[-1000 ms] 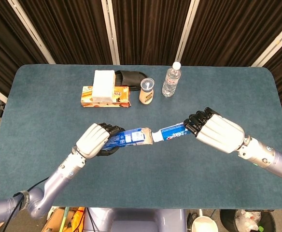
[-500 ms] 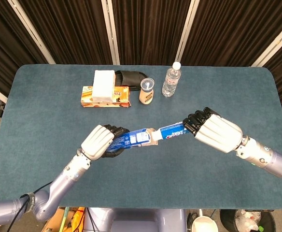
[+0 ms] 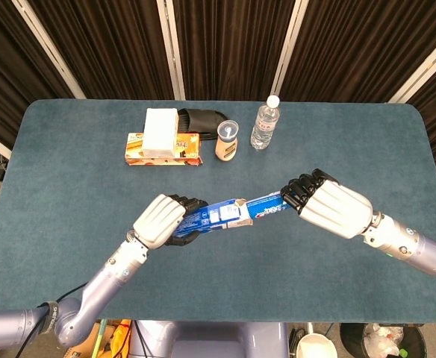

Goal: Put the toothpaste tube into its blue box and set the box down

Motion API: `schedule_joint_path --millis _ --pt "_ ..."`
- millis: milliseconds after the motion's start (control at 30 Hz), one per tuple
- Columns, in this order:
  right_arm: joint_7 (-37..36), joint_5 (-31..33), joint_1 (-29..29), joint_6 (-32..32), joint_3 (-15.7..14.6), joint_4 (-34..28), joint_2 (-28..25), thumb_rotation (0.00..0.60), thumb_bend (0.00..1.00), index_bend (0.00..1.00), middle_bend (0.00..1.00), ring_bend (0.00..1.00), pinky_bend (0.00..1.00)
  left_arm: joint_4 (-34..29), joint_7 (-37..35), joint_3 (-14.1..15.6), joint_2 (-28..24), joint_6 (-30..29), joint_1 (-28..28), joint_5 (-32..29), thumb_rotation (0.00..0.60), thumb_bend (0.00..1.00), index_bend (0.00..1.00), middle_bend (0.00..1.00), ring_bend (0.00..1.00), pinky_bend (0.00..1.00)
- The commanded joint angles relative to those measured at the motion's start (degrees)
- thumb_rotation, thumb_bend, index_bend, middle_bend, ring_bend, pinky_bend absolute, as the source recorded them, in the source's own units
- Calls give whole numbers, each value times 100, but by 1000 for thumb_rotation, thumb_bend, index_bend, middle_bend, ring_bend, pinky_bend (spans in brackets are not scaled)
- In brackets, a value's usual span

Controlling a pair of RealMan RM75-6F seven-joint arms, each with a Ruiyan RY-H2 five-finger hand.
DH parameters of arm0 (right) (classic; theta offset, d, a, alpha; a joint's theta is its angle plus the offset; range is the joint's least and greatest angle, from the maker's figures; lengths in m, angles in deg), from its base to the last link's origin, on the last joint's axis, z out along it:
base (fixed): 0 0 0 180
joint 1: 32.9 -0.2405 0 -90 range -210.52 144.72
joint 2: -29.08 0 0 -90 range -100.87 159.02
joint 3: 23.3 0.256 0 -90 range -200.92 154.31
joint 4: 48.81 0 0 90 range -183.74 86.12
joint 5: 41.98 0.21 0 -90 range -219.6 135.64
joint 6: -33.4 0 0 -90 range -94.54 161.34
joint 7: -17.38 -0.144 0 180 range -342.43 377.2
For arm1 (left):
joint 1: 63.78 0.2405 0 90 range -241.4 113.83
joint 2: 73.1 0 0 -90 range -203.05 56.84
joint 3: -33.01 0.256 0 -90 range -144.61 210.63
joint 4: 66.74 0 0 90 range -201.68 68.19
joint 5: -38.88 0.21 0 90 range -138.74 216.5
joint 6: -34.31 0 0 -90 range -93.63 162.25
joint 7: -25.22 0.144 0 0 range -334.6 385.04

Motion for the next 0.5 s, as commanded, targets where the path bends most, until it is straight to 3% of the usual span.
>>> schedule_joint_path --millis 33,500 --pt "4 -10 -4 22 -12 7 5 600 549 1000 845 768 826 -103 115 -44 2 45 -42 -153 600 424 375 527 518 557" --pt "59 -123 -33 141 -129 108 130 600 549 1000 845 768 826 -353 472 -284 173 96 -278 -792 600 424 373 527 518 560"
